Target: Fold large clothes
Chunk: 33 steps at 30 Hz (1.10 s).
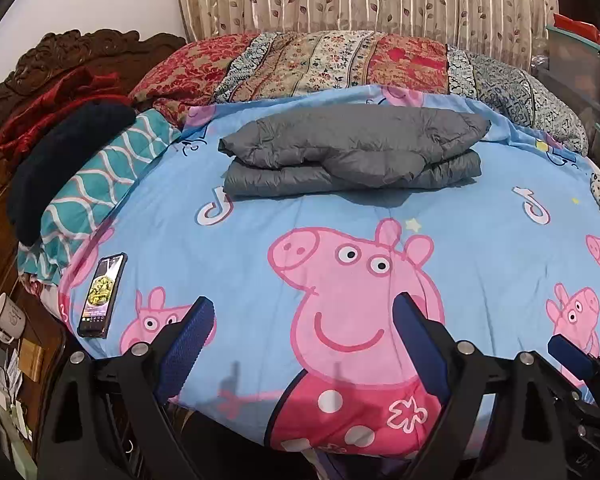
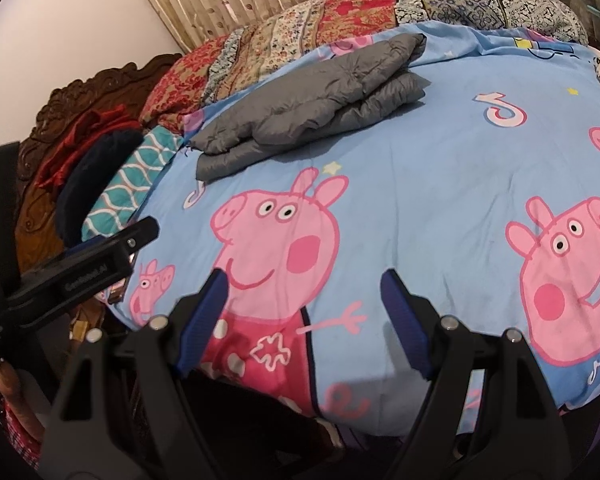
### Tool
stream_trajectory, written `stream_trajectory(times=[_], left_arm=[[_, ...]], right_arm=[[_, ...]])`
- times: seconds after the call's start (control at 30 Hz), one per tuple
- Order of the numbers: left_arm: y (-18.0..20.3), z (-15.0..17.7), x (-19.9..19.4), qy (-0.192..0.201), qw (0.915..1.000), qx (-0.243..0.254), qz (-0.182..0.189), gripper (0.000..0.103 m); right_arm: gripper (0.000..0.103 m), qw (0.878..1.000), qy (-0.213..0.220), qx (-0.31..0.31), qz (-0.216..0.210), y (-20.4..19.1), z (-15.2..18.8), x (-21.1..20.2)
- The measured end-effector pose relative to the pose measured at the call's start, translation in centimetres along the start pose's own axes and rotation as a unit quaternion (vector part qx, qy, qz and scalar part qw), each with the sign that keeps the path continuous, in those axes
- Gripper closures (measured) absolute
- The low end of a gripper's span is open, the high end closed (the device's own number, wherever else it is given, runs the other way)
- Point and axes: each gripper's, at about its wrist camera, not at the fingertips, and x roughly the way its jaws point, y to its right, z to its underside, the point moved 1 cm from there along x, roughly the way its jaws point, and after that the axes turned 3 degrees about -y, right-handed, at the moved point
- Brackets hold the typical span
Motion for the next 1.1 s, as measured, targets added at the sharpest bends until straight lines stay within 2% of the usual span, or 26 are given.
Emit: stream_trajectory(times=[0.37,1.1], left_arm=[[-0.1,0.6,0.8,-0.019,0.9997,0.002,0.012,0.005],[0.2,1.0,1.6,-0.030,0.9993,0.005,0.022,0.005]], right_arm=[[0.028,1.000,-0.006,-0.010,0.007,0.0,-0.1,0.4],[0.028,1.000,-0.017,-0.011,0.007,0.4,0.0,1.0]])
